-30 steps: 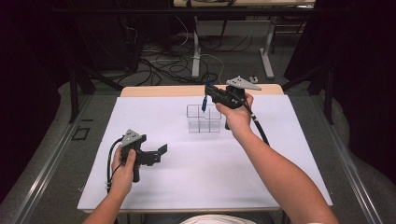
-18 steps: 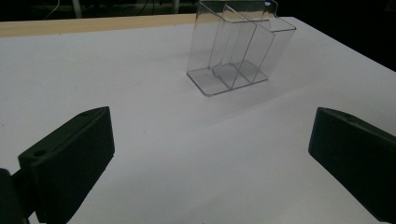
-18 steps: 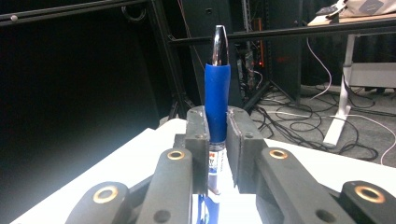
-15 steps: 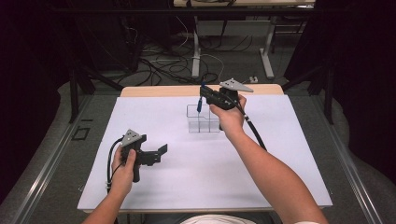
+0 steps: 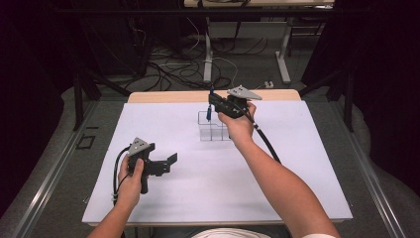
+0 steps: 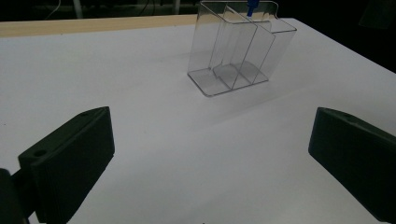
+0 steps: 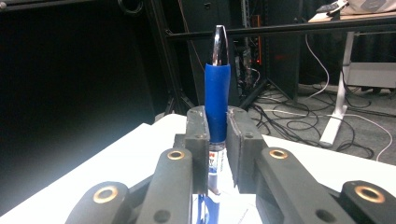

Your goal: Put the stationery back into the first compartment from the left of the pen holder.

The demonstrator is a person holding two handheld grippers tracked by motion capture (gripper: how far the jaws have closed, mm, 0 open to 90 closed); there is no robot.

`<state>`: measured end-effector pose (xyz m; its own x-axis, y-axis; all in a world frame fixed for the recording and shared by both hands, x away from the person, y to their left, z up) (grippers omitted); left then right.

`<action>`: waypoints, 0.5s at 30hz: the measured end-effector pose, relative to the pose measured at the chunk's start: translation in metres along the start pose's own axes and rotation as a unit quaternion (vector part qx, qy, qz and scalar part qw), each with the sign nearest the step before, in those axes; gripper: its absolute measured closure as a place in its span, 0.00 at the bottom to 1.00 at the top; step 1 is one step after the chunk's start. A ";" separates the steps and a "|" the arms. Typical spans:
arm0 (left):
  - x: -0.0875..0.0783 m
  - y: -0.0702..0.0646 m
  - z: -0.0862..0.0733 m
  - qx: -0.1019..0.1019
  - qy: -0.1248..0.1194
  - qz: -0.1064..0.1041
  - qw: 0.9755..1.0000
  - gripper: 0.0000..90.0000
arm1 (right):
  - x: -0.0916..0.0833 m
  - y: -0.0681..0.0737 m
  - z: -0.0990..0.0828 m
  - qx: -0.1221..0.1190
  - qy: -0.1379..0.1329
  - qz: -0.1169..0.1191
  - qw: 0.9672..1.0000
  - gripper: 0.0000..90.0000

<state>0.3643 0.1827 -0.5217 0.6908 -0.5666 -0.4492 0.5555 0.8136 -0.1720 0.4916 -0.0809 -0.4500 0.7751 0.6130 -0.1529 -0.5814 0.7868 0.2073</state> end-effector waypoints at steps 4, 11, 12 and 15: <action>-0.001 0.000 0.000 0.002 -0.002 0.002 1.000 0.00 | 0.003 -0.001 -0.003 -0.005 0.002 -0.005 1.000 0.88; -0.001 0.001 0.000 0.000 -0.001 0.001 1.000 0.00 | 0.009 0.000 -0.009 -0.003 0.011 -0.004 1.000 0.88; -0.001 0.001 0.000 -0.002 -0.001 0.000 1.000 0.00 | 0.010 0.000 -0.010 -0.009 0.008 -0.004 1.000 0.88; -0.001 0.001 0.000 -0.004 -0.003 0.001 1.000 0.00 | 0.012 0.001 -0.012 -0.008 0.014 -0.003 1.000 0.88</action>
<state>0.3643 0.1836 -0.5214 0.6942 -0.5660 -0.4446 0.5511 0.8153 -0.1775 0.4976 -0.0717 -0.4637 0.7710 0.6105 -0.1813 -0.5815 0.7909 0.1904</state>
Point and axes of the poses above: each handheld gripper's, and its own axes: x roughly forward along the jaws, z roughly out of its top, y roughly to its left, the point moved 3 cm from there along x, roughly forward along the jaws, and after that the axes turned 1 degree about x, right-handed, at the moved point
